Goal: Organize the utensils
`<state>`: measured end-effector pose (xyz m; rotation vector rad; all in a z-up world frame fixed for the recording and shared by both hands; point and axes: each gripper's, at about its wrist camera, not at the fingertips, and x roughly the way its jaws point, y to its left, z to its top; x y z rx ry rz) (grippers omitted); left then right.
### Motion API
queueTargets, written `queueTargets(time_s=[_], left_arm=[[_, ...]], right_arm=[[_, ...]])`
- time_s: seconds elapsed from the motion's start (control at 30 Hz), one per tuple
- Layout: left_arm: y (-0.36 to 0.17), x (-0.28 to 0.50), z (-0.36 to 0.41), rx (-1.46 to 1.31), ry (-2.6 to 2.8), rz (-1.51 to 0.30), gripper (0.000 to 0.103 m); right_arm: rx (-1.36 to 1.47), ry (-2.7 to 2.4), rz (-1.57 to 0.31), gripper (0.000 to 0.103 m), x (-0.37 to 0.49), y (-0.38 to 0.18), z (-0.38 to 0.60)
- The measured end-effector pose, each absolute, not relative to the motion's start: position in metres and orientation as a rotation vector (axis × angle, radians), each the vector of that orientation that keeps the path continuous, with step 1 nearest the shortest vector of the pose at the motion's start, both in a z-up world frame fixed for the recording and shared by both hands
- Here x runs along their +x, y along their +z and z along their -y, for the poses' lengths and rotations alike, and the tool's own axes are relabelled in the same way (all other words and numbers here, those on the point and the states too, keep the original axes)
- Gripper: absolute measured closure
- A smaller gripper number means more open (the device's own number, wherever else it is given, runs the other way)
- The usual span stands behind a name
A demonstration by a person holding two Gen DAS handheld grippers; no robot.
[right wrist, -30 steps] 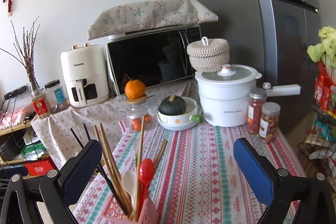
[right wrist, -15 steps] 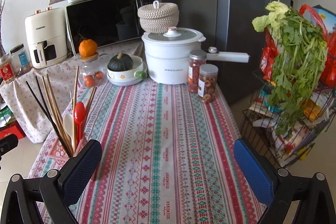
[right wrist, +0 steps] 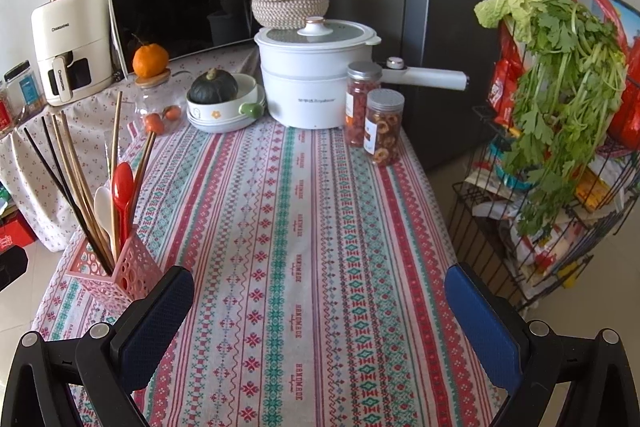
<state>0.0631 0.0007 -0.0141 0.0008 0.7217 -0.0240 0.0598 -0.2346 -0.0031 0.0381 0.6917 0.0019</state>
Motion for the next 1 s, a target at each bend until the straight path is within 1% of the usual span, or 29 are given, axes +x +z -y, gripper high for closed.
queueTargets(time_s=[1.0], left_arm=[[-0.015, 0.062, -0.004, 0.001, -0.025, -0.723, 0.0]], right_arm=[[0.038, 0.016, -0.74, 0.0, 0.068, -0.012, 0.224]])
